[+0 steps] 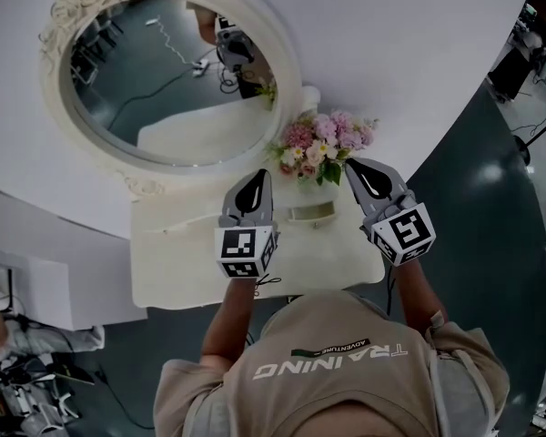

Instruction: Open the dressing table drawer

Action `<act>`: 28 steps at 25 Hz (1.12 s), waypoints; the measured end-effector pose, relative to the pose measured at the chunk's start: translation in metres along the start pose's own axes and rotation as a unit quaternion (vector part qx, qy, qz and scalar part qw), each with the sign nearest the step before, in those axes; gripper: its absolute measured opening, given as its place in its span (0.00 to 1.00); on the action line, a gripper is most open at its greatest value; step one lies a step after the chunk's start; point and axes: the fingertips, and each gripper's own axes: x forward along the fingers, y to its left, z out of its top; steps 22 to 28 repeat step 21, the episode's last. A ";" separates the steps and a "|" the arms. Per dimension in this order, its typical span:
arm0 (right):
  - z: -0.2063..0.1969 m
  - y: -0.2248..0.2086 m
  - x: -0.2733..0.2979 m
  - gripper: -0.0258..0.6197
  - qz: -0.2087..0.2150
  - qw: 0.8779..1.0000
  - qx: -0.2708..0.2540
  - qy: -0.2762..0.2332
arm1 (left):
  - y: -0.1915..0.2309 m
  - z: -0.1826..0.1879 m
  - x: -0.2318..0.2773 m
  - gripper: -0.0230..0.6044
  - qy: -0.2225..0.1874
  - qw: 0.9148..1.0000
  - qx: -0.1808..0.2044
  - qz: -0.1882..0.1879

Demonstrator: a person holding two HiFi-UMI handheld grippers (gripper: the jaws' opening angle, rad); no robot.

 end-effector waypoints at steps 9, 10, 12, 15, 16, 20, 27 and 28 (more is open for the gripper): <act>-0.010 0.002 0.001 0.04 0.004 1.000 0.003 0.005 | -0.001 -0.008 -0.005 0.07 0.009 1.000 -0.006 0.001; -0.011 0.003 0.001 0.04 0.004 1.000 0.003 0.006 | 0.000 -0.009 -0.006 0.07 0.010 1.000 -0.007 0.001; -0.011 0.003 0.001 0.04 0.005 1.000 0.004 0.006 | 0.000 -0.006 -0.006 0.07 0.008 1.000 -0.007 0.002; -0.010 0.003 0.000 0.04 0.001 1.000 0.003 0.003 | -0.002 0.000 -0.008 0.07 -0.003 1.000 -0.008 0.001; -0.010 0.002 -0.001 0.04 -0.003 1.000 0.005 0.001 | -0.002 0.000 -0.009 0.07 -0.006 1.000 -0.010 0.000; -0.014 -0.002 -0.004 0.04 -0.018 1.000 0.010 -0.001 | -0.004 -0.011 -0.012 0.07 0.005 1.000 -0.024 -0.004; -0.015 -0.003 -0.005 0.04 -0.020 1.000 0.010 -0.001 | -0.004 -0.015 -0.013 0.07 0.008 1.000 -0.028 -0.005; -0.015 -0.003 -0.005 0.04 -0.020 1.000 0.010 -0.001 | -0.004 -0.015 -0.013 0.07 0.008 1.000 -0.028 -0.005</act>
